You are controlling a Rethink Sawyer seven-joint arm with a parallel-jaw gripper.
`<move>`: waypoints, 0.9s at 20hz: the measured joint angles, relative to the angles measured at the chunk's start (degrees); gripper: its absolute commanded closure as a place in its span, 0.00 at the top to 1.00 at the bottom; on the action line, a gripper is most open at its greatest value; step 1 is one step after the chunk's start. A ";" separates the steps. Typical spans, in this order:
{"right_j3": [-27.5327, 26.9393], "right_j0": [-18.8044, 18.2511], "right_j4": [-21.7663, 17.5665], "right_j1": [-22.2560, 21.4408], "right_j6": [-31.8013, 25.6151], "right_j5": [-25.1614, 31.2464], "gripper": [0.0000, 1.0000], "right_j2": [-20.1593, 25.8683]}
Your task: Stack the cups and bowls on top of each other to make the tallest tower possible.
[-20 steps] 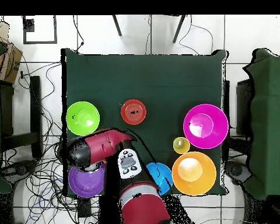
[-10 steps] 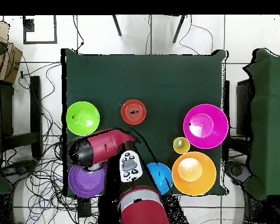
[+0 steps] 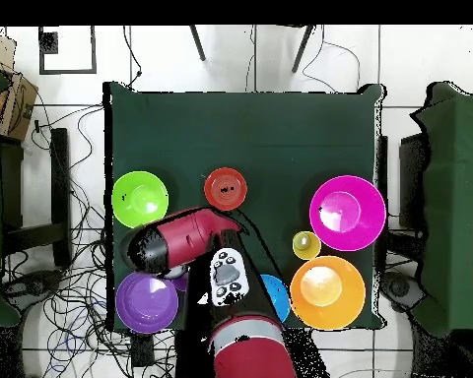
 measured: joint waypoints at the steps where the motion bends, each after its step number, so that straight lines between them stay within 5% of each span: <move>1: -0.17 -0.12 -0.24 0.00 0.00 0.00 0.00 0.01; 18: -4.87 -1.99 -3.35 0.02 0.00 0.02 0.00 1.34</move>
